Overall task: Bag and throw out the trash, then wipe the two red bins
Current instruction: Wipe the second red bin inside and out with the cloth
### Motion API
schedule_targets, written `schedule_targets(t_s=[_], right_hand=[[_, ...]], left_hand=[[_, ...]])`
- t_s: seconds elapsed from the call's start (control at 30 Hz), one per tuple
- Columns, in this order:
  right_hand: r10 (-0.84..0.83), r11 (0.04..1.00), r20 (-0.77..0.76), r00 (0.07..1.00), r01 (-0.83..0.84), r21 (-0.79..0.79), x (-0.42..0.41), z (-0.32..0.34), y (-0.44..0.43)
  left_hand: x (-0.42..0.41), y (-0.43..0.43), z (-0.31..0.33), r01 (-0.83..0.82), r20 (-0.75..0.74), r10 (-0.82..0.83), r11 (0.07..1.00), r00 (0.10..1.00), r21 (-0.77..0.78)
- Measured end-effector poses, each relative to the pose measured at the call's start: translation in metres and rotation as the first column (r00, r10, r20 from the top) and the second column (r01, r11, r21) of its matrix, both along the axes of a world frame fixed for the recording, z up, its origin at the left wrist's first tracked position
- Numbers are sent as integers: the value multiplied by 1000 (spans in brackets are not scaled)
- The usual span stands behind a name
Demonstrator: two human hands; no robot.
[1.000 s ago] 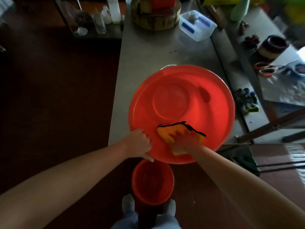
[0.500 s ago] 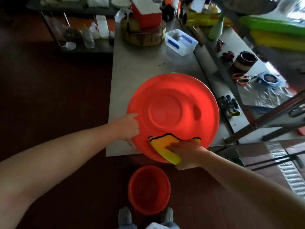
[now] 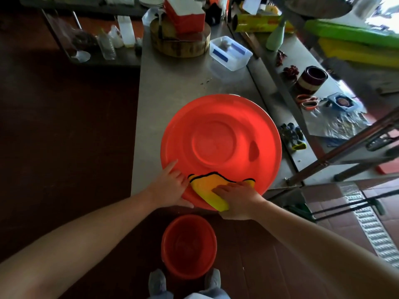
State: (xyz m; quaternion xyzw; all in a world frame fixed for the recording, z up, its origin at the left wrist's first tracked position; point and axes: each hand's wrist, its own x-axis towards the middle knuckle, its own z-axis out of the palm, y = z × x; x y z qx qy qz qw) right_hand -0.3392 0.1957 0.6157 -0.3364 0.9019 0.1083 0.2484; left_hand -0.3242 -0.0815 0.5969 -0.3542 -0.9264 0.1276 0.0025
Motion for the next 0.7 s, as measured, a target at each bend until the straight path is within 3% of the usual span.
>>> schedule_targets(t_s=[0.23, 0.37, 0.57, 0.7], right_hand=[[204, 948, -94, 975, -172, 269, -13, 22, 24], [235, 944, -127, 964, -196, 264, -16, 21, 27], [112, 982, -75, 991, -99, 161, -16, 7, 36], [-131, 983, 13, 991, 128, 132, -23, 7, 30]], left_hand=[[-18, -21, 14, 84, -87, -92, 993, 992, -87], [-14, -11, 13, 55, -83, -62, 995, 995, -77], [5, 39, -10, 4, -121, 0, 999, 993, 35], [-5, 40, -7, 87, -222, -73, 994, 972, 58]])
